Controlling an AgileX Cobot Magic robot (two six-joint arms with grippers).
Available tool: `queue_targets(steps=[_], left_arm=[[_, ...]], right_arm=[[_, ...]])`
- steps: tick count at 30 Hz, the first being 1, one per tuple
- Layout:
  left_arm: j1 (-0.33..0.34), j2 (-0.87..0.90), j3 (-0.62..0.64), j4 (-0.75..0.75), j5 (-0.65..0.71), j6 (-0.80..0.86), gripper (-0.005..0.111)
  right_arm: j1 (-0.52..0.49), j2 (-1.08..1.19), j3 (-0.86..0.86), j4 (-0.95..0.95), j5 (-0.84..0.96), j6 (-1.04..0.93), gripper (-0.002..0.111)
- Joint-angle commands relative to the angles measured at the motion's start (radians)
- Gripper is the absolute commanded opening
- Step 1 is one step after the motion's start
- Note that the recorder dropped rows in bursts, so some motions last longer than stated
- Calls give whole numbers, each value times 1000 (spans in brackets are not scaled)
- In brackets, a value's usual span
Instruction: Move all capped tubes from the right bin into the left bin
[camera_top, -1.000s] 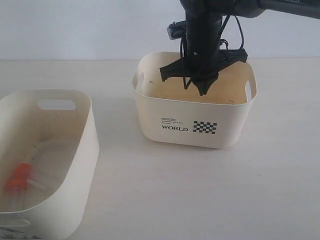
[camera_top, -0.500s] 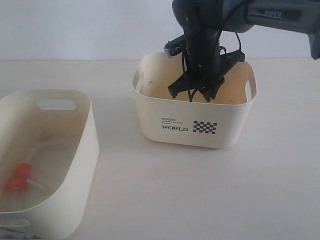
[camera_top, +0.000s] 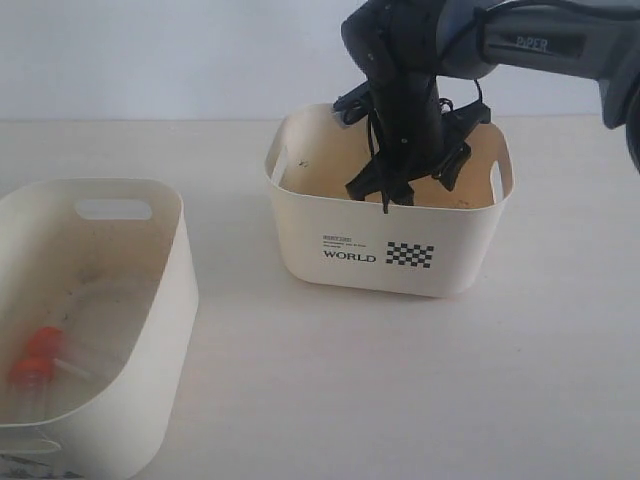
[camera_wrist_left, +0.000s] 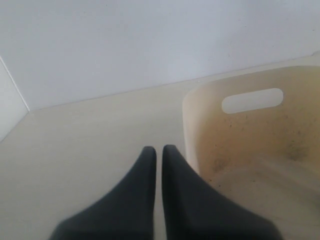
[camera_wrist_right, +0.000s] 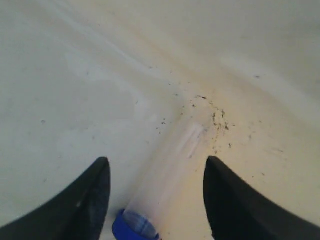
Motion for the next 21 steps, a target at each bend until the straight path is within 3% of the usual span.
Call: queue_targets(steps=[1,5,21], left_arm=[[0,0,-4,4,5,-10,4],[0,0,-4,4,5,-10,4],[0,0,-4,3,80,-10,4]], right_arm=[[-2,8,-3,-12,2,6,59],[-2,14,-3,-12,2,33,70],[-2,14,-1,42,2,254,70]])
